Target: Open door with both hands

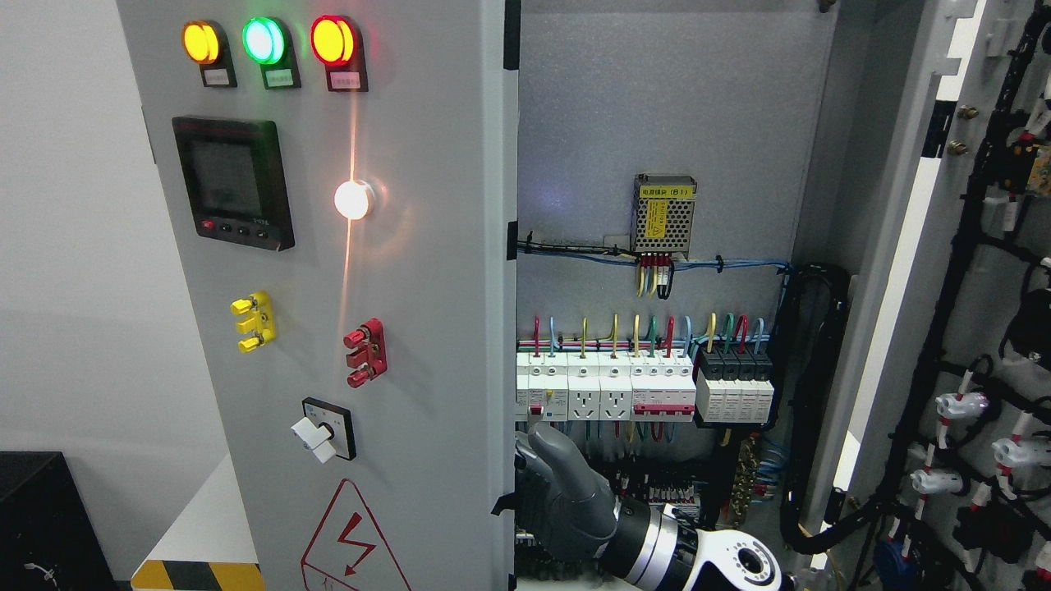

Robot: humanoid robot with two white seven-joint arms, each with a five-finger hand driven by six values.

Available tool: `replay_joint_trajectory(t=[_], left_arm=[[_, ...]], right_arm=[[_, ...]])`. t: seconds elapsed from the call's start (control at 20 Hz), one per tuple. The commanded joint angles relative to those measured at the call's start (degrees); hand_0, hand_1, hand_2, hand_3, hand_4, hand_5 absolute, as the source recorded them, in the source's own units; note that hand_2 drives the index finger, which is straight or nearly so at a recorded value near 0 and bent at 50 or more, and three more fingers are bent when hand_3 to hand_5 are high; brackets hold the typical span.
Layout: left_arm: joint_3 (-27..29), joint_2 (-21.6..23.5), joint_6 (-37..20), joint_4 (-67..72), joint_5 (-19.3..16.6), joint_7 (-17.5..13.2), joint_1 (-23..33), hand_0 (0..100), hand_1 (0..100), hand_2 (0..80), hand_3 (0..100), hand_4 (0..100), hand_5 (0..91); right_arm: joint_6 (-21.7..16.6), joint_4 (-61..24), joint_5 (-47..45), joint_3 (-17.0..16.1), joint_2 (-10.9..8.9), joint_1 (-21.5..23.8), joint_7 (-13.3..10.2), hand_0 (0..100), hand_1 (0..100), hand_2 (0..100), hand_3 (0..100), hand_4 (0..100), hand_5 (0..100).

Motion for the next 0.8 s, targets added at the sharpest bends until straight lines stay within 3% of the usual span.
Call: replay_joint_trajectory(t=[0.0, 0.5, 0.75], left_arm=[[0.08, -0.01, 0.11, 0.0, 0.0, 0.02, 0.35, 0, 0, 0.0, 0, 0, 0.0], [0.08, -0.01, 0.11, 0.0, 0.0, 0.02, 0.35, 0, 0, 0.0, 0, 0, 0.0], [0.08, -0.18, 0.11, 0.0, 0.0, 0.02, 0.35, 0, 0, 0.0, 0, 0, 0.0]], right_arm=[[-0.08, -0.94, -0.01, 0.96, 0.27, 0.78, 1.03, 0, 0, 0, 0, 0, 0], [0.19, -2.69, -3.15, 2.36, -0.08, 2.89, 1.21, 0, 0, 0, 0, 0, 0], [2.82, -3.93, -6.42, 2.98, -0.88, 3.33, 1.03, 0, 0, 0, 0, 0, 0]])
